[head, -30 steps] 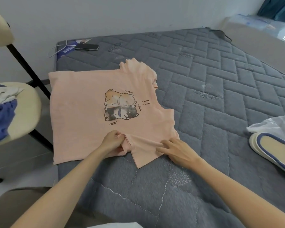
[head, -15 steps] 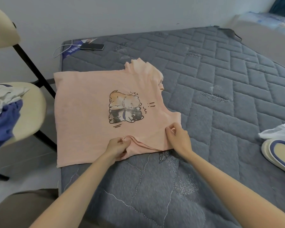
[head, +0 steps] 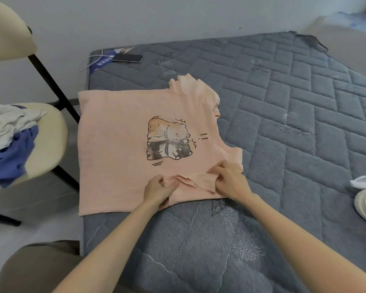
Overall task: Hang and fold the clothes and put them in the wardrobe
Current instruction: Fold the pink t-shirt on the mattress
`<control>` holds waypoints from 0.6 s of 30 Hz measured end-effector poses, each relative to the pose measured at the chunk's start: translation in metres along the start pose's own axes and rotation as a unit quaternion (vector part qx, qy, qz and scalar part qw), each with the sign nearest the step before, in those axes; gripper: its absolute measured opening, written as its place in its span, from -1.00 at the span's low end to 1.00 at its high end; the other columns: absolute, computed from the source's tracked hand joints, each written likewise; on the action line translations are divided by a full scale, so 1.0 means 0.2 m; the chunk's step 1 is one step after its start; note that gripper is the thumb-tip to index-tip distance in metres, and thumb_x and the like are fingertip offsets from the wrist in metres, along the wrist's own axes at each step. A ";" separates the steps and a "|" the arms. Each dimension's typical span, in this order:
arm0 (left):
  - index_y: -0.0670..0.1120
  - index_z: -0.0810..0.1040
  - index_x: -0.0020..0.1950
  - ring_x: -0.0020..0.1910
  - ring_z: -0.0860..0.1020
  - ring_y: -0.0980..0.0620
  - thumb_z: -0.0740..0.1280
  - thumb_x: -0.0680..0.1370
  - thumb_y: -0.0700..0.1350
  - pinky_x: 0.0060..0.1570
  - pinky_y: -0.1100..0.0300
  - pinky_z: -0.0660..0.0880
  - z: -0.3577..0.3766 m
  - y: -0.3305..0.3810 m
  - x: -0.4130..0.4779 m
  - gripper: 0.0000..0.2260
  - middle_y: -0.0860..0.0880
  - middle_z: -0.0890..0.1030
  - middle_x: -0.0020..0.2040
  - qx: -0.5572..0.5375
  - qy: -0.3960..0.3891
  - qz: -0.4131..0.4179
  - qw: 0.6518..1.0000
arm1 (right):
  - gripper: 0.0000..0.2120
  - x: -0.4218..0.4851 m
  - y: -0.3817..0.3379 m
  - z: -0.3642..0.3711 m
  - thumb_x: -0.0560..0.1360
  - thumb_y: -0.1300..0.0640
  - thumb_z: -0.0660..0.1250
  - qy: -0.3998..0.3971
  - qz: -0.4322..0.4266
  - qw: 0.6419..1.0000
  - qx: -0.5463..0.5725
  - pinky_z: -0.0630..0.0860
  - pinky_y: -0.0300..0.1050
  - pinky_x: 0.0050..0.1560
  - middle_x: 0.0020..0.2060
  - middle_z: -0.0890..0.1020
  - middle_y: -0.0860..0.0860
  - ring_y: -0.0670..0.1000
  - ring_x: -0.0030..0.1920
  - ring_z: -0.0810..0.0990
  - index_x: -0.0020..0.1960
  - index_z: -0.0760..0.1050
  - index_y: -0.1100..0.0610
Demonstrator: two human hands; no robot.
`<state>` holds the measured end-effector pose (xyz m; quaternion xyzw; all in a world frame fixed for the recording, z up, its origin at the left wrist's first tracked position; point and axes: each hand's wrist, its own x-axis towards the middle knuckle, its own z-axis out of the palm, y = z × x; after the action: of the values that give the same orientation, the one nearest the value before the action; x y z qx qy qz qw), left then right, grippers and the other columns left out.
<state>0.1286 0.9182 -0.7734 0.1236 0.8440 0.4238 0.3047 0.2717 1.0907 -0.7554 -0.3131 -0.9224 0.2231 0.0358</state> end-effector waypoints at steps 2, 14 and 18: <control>-0.08 0.51 -0.20 -0.27 0.45 -0.01 0.45 0.42 -0.02 -0.35 0.20 0.31 0.00 0.01 0.00 -0.82 0.00 0.51 -0.30 -0.023 0.005 -0.014 1.000 | -0.79 0.04 -0.02 0.01 0.53 0.18 0.19 0.036 0.053 0.997 0.045 0.33 -0.12 -0.27 -0.15 0.53 -0.01 0.07 -0.09 0.48 -0.18 0.57 0.15; -0.14 0.41 0.33 0.37 0.31 -0.11 0.15 0.61 -0.19 0.32 0.01 0.26 0.09 0.10 -0.11 -0.71 -0.08 0.38 0.37 0.276 0.060 0.331 0.900 | -0.65 0.01 -0.07 0.18 0.51 0.19 0.11 0.169 -0.174 0.969 -0.048 0.40 0.02 0.20 0.15 0.58 0.13 0.10 0.18 0.49 0.20 0.52 0.24; -0.01 -0.12 0.56 0.53 -0.20 0.07 -0.11 0.66 0.04 0.46 -0.06 -0.26 0.15 0.01 -0.09 -0.53 0.09 -0.16 0.56 0.424 -0.053 0.281 0.859 | -0.51 -0.05 0.02 0.24 0.61 -0.04 -0.04 0.047 -0.141 0.975 -0.166 0.20 0.01 0.38 0.39 0.42 0.06 0.11 0.38 0.40 0.42 0.37 0.16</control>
<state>0.1607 0.9301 -0.7788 0.4948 0.8543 0.0852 0.1347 0.2728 1.0697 -0.7991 -0.1913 -0.9788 0.0452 0.0575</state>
